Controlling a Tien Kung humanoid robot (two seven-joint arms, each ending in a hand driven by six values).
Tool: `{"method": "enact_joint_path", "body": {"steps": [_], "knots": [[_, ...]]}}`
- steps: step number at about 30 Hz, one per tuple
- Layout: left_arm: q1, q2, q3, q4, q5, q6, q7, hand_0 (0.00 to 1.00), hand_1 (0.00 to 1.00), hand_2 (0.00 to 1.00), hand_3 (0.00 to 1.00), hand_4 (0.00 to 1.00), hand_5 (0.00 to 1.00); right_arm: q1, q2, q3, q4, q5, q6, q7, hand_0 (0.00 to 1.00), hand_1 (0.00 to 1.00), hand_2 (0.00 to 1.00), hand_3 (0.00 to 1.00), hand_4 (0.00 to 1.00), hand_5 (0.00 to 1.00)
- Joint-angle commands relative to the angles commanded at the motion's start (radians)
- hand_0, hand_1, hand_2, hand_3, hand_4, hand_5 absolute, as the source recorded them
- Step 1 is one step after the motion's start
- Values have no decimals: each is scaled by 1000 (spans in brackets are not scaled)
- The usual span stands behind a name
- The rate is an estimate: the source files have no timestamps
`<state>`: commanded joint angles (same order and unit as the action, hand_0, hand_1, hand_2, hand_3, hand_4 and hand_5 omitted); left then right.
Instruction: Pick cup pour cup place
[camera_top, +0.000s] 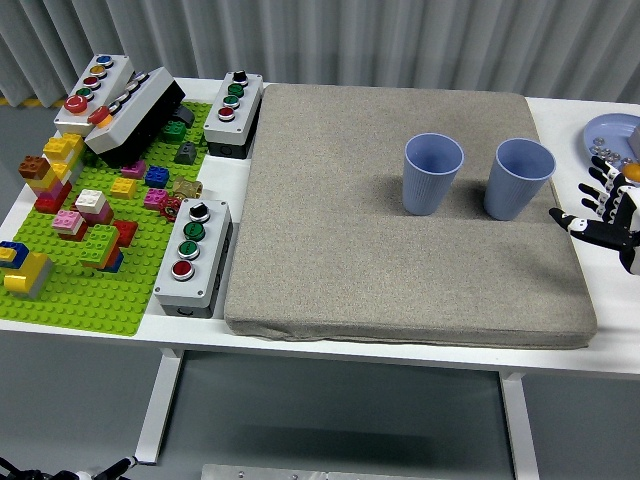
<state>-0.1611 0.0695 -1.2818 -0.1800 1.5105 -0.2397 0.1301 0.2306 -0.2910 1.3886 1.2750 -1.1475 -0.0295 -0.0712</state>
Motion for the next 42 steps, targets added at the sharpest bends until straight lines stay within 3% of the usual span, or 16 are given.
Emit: {"method": "enact_joint_path", "body": {"steps": [16, 22, 23, 42], "knots": [[1, 0, 12, 0, -8, -1, -1, 848, 868, 885, 776, 597, 998, 29, 33, -56, -61, 17, -7, 20, 973, 952, 998, 998, 828, 130], [-2, -1, 12, 0, -7, -1, 0, 848, 868, 884, 776, 596, 998, 51, 45, -72, -82, 13, -39, 51, 998, 959, 998, 998, 834, 167], [-3, -1, 12, 0, -7, -2, 0, 848, 867, 883, 776, 596, 998, 54, 46, -74, -82, 17, -41, 53, 998, 954, 998, 998, 859, 284], [-7, -3, 12, 0, -5, -3, 1, 848, 867, 883, 775, 595, 998, 86, 74, -109, -136, 68, -60, 85, 998, 955, 998, 998, 857, 292]]}}
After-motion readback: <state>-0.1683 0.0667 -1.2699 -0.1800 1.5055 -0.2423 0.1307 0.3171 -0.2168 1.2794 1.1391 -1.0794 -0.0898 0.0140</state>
